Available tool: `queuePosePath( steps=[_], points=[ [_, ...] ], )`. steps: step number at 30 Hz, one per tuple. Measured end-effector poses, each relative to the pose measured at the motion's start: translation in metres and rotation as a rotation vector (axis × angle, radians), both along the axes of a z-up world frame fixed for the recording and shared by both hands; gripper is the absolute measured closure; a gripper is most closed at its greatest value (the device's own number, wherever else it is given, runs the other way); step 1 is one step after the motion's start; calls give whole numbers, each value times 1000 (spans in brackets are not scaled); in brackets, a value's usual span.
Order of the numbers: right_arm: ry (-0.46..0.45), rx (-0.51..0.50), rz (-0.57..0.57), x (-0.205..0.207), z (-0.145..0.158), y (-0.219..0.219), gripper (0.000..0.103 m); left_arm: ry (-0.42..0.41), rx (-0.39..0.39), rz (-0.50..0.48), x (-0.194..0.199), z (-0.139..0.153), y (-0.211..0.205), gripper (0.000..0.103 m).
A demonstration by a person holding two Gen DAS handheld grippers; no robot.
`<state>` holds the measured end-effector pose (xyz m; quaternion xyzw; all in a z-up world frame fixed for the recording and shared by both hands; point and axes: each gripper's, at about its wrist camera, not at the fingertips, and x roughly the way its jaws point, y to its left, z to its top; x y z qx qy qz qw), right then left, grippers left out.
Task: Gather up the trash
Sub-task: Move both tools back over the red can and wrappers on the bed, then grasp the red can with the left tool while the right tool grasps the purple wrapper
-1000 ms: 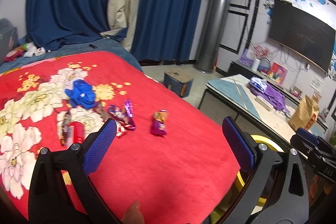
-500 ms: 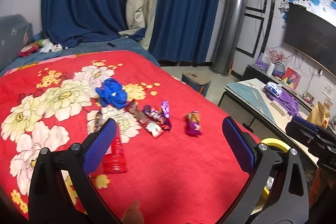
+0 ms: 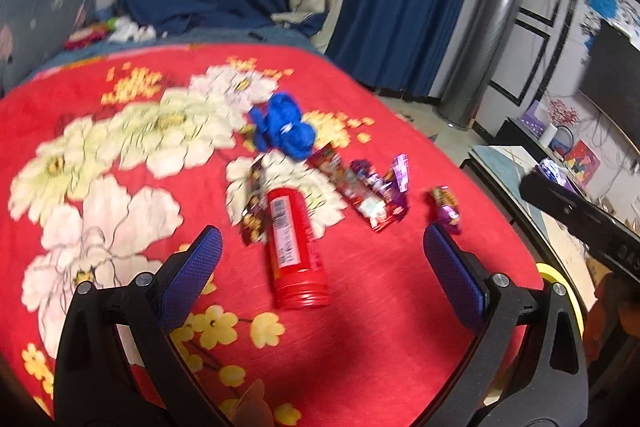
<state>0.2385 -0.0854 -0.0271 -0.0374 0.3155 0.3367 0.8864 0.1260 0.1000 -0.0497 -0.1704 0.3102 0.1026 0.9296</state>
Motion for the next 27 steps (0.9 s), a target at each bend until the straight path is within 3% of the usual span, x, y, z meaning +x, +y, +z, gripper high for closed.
queuePosePath(
  steps=[7,12,20,23,27],
  points=[
    [102,-32,23,37,-25,37,64,54,-87,21,7,-18,15,21],
    [139,-60,26,54,-44,57,70,88,-119,22,11,-28,18,35],
    [162,-90,26,71,-62,79,81,128,-151,14,16,-39,19,43],
    [173,-103,26,74,-69,83,94,134,-166,16,16,-42,21,44],
    [155,-80,13,67,-69,76,96,140,-172,17,16,-43,21,53]
  ],
)
